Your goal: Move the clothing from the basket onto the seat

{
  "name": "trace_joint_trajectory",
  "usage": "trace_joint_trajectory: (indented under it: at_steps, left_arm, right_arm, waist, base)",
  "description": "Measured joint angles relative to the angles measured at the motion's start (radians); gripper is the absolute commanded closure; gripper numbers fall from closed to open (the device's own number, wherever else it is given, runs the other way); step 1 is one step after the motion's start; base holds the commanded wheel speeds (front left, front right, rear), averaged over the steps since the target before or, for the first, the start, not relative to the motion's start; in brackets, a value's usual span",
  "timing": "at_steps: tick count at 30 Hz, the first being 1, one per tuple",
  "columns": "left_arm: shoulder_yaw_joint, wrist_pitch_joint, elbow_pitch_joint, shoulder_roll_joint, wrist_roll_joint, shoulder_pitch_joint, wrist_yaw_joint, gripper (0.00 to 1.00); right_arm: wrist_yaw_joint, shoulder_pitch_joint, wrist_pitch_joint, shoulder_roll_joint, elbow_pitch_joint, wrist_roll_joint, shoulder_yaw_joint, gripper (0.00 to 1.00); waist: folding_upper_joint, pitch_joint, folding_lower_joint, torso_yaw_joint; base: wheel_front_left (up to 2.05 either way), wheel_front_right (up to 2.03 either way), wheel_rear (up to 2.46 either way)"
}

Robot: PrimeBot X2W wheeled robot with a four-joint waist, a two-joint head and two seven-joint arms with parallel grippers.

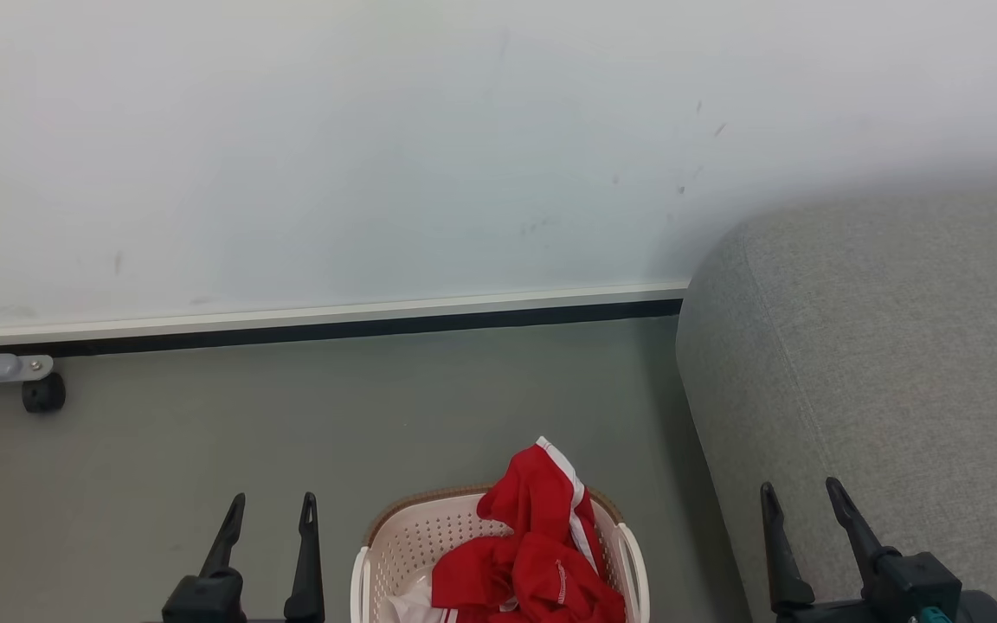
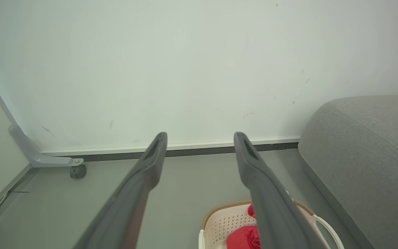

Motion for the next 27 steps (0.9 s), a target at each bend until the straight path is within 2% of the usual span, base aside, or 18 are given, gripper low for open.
trace_joint_trajectory:
  at_steps: [15,27]
  left_arm:
    - [0.011,0.000,-0.002,-0.002,0.008,0.001,-0.010,0.00]
    - [-0.014,0.000,0.004,0.022,0.049,-0.050,-0.046,0.00]
  right_arm:
    - [0.000,0.005,0.000,0.001,-0.009,-0.016,-0.007,0.00]
    - [0.002,-0.037,0.000,0.000,-0.056,-0.033,-0.014,0.00]
  waist:
    - [-0.0001,0.017,0.0000,-0.001]
    - [0.0000,0.110,0.0000,-0.009]
  base:
    - [0.00,0.00,0.00]
    - [0.00,0.00,0.00]
